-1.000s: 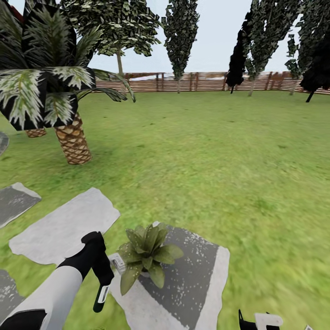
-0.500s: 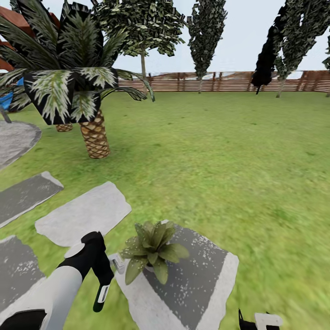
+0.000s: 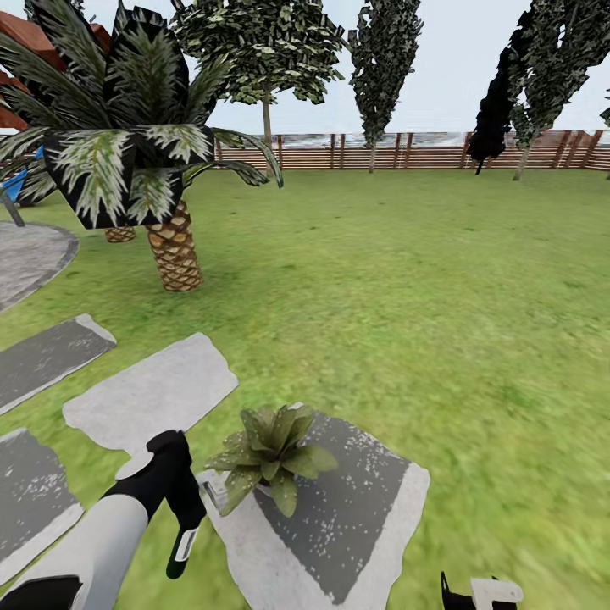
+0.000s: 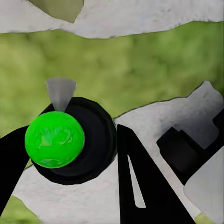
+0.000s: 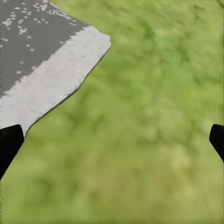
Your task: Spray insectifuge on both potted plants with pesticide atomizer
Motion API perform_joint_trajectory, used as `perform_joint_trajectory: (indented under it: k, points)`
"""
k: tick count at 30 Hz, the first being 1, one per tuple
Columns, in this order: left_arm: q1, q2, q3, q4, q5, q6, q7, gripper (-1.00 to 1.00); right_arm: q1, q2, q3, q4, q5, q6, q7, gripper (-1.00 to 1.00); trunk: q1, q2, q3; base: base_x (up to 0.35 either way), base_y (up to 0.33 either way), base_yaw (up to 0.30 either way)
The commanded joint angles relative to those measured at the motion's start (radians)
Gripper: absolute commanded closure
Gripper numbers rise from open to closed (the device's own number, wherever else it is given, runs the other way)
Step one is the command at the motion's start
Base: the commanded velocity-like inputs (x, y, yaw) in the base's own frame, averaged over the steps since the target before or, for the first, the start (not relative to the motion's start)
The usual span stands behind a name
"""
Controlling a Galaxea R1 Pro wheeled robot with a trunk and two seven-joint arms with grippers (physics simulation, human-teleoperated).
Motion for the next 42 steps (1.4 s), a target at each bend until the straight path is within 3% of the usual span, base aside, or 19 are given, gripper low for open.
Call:
perform_joint_trajectory:
  k: [1, 13, 31, 42]
  points:
    - [0.0, 0.0, 0.004, -0.001, -0.006, 0.009, -0.007, 1.0, -0.001, 0.0, -0.004, 0.001, 0.01, -0.003, -0.007, -1.0, 0.0, 0.0, -0.001, 0.0, 0.0, 0.015]
    - [0.001, -0.007, 0.003, -0.001, -0.006, 0.009, -0.001, 1.0, -0.001, 0.002, -0.004, 0.002, 0.011, -0.003, -0.007, -1.0, 0.0, 0.0, -0.001, 0.0, -0.014, 0.227]
    - [0.001, -0.009, 0.005, -0.001, -0.006, 0.01, -0.001, 1.0, -0.001, 0.002, -0.004, 0.002, 0.011, -0.003, -0.007, -1.0, 0.0, 0.0, -0.001, -0.037, -0.255, 0.186]
    - [-0.001, -0.011, 0.008, -0.002, -0.005, 0.011, -0.002, 1.0, -0.001, -0.001, -0.004, 0.002, 0.012, -0.003, -0.004, -1.0, 0.0, 0.0, -0.001, 0.048, -0.271, 0.012]
